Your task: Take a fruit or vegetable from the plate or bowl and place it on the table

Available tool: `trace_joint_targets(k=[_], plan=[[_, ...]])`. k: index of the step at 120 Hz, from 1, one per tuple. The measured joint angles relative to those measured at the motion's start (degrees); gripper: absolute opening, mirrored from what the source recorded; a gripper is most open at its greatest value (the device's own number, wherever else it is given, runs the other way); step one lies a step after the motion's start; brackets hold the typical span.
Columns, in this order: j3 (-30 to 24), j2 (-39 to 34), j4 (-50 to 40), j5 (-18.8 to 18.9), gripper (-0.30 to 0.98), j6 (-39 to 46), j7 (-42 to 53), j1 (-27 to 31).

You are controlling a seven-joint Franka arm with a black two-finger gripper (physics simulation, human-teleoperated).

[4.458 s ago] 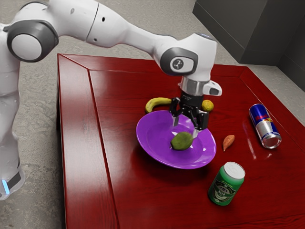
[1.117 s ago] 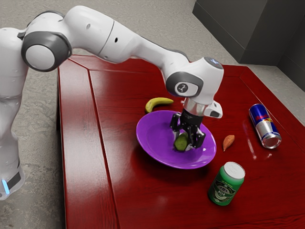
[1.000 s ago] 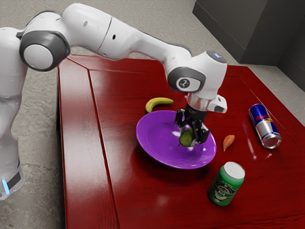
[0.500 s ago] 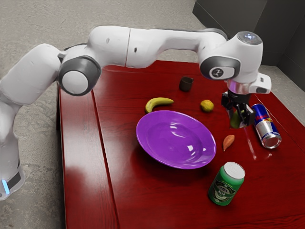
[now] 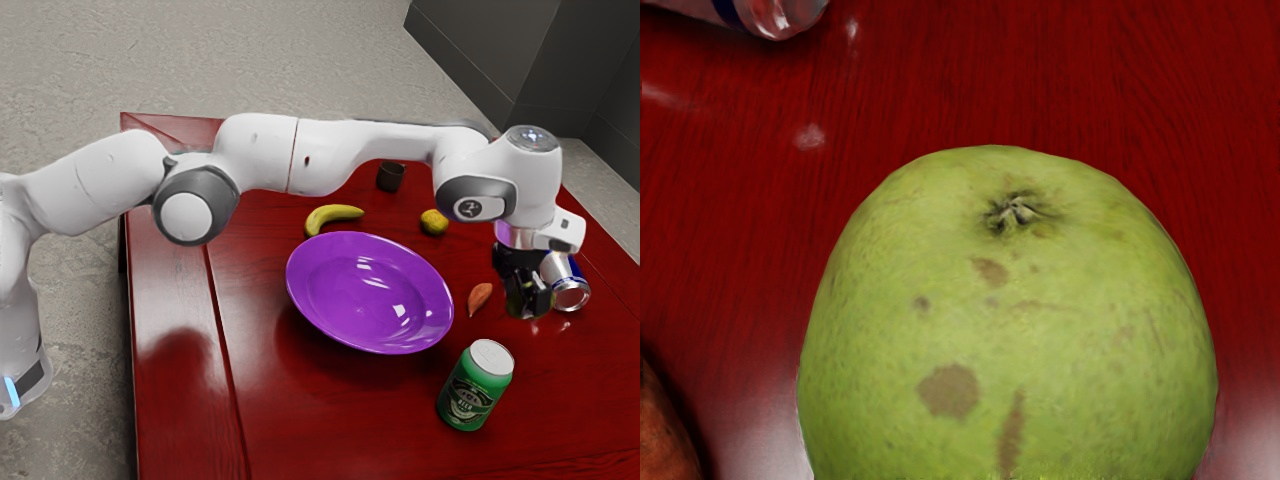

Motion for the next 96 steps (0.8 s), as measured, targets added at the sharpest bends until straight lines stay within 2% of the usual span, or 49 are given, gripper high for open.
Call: trace_joint_targets(k=[29,53,65,73,92,96], plan=[[0.01,2.54,0.97,2.15,0.11,9.59,5.47,-0.17],[-0.15,4.23,0.74,2.61,0.11,13.49,8.34,1.12],[-0.32,4.36,0.22,1.13,0.36,14.39,9.75,2.03],[-0.33,4.38,0.06,-0.03,0.48,14.76,10.80,2.15],[-0.32,4.27,-0.11,-1.49,0.62,15.20,12.95,1.66],[0.06,1.33,-3.46,-2.12,0.63,13.58,13.36,1.92]])
